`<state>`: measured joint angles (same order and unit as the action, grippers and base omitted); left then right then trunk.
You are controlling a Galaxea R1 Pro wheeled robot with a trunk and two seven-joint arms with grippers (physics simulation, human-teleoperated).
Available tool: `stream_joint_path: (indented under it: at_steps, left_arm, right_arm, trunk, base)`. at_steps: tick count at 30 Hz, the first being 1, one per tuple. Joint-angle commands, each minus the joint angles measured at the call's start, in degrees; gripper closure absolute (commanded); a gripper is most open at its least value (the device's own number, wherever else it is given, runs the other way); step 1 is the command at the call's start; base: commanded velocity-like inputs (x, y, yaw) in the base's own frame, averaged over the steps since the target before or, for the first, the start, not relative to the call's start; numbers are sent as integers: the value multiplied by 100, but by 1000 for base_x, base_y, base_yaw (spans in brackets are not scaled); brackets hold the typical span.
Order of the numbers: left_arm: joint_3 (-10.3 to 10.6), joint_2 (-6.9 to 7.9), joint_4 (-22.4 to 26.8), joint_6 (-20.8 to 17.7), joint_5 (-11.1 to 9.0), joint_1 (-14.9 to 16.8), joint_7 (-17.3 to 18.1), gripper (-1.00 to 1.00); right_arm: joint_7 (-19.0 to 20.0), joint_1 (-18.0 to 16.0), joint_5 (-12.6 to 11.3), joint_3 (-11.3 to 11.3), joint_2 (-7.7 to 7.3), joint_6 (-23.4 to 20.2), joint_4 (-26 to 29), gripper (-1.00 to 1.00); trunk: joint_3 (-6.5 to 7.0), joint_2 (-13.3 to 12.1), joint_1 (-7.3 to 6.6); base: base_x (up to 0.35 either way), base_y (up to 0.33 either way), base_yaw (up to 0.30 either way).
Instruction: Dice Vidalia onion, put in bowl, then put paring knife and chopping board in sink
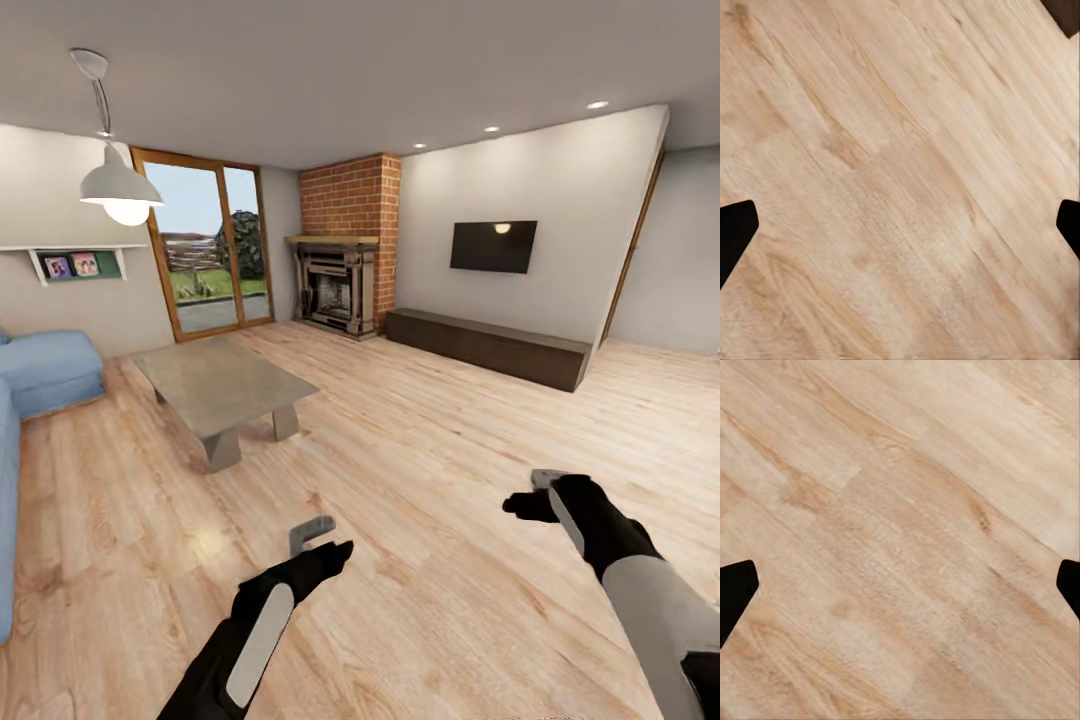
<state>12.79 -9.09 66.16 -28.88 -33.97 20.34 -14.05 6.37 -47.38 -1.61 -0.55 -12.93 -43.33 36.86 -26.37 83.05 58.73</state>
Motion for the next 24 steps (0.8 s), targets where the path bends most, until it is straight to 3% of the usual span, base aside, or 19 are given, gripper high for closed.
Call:
stream_joint_path:
  at_steps: [1,2,4,7,9,17,20,22,24]
  left_arm:
    - [65,9,69,-14,-211,-28,-129,-100]
    - [85,11,90,-13,-263,-41,-156,-100]
    - [134,17,150,-16,-391,-72,-220,-100]
    - [188,20,214,-32,-462,-109,-250,-100]
    - [265,21,249,-43,-489,-134,-259,-100]
    - [344,13,596,-213,-523,-246,-221,-100]
    - [566,21,613,-232,-517,-253,-181,-100]
    - [757,27,616,-232,-512,-251,-172,-100]
    - [806,28,617,-233,-510,-250,-170,-100]
  right_arm:
    - [145,273,-10,-9,-48,-354,733,-100]
    - [191,416,-9,-12,-63,-515,1082,-100]
    - [300,944,-4,-91,-101,-1118,2315,-100]
    - [360,1286,-2,-433,-110,-1521,3176,-100]
    - [378,1383,9,-586,-115,-1640,3432,-100]
    - [376,1421,22,-698,-109,-1667,3545,-100]
    - [355,1309,29,-704,-99,-1656,3034,-100]
    - [350,1052,37,-708,-110,-1600,2498,-100]
    - [348,968,37,-710,-123,-1528,2319,-100]
  trunk:
    - [-2,3,0]
    - [2,3,0]
    - [11,3,0]
    - [22,3,0]
    - [29,3,0]
    - [51,3,0]
    - [52,3,0]
    - [53,3,0]
    - [53,3,0]
  base:
    - [0,0,-279]
    - [0,0,-279]
    - [0,0,-280]
    - [0,0,-281]
    - [0,0,-284]
    - [0,0,-291]
    - [0,0,-298]
    - [0,0,-299]
    - [0,0,-300]
